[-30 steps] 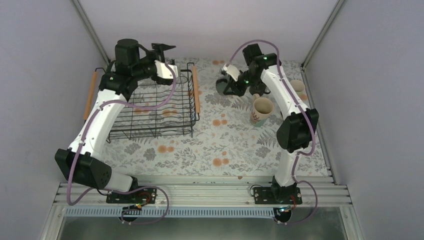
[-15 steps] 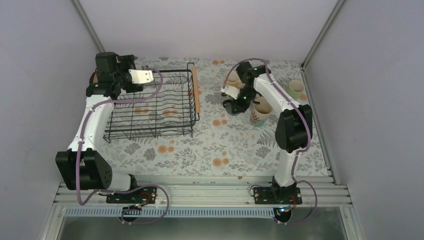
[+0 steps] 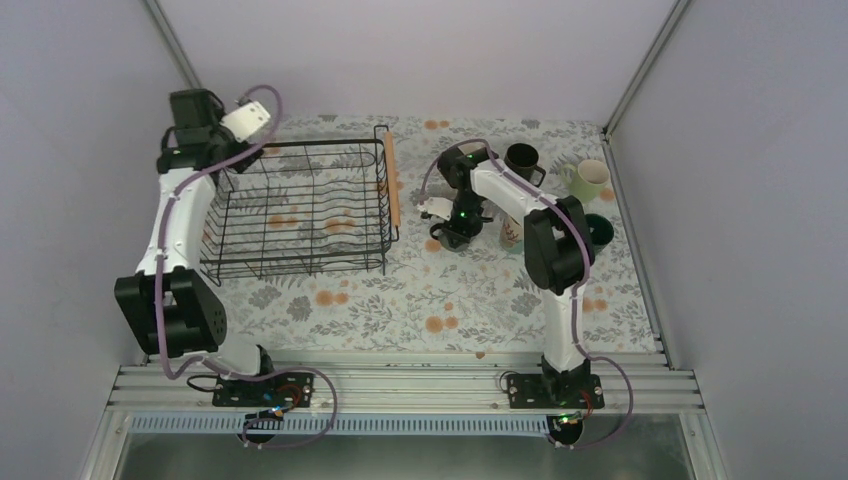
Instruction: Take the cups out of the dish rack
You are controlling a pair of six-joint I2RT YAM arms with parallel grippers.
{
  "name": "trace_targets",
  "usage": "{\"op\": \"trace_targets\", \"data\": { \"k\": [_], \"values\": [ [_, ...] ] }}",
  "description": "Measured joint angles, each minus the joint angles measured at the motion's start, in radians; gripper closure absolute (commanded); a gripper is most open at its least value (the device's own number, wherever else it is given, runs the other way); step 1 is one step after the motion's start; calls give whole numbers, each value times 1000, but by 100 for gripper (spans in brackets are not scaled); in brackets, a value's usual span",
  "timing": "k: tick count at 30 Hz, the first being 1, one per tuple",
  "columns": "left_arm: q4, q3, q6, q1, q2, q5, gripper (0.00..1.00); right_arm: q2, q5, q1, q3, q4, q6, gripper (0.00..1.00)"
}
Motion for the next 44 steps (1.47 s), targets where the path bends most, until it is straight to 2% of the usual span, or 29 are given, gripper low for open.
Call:
{"op": "trace_targets", "data": {
  "k": [1,3,4,6,9,11,17,19,24,28,32,35,39,44],
  "values": [
    [-35,52,-53,26,1,53,0,0,7,5,0,1,5,75],
    [-57,84,-79,69,-1,95,0,2,18,7,0,6,16,63],
    [-75,109,-99,85,-1,130,0,3,23,12,1,9,16,52],
    [-100,153,-152,109,-2,190,0,4,31,12,4,11,22,40],
    [-114,178,-217,113,-9,256,0,1,40,12,13,13,28,30],
    [-115,170,-258,110,-24,286,0,-11,42,12,17,14,29,27],
    [-32,48,-389,108,-177,309,0,-139,56,12,25,22,27,15],
    [-8,40,-442,108,-225,314,0,-204,71,11,26,33,30,1],
    [75,23,-582,108,-311,329,0,-396,130,-4,8,132,39,0],
    [169,-82,-703,107,-355,332,0,-636,142,-25,-95,358,72,0],
    [224,-202,-779,107,-368,331,0,-790,136,-51,-135,510,114,0],
    [251,-280,-811,106,-386,332,0,-856,135,-71,-221,587,129,0],
    [273,-329,-837,100,-413,336,0,-897,92,-122,-327,609,147,0],
    [306,-341,-847,76,-422,341,0,-933,3,-216,-354,613,183,0]
  ]
}}
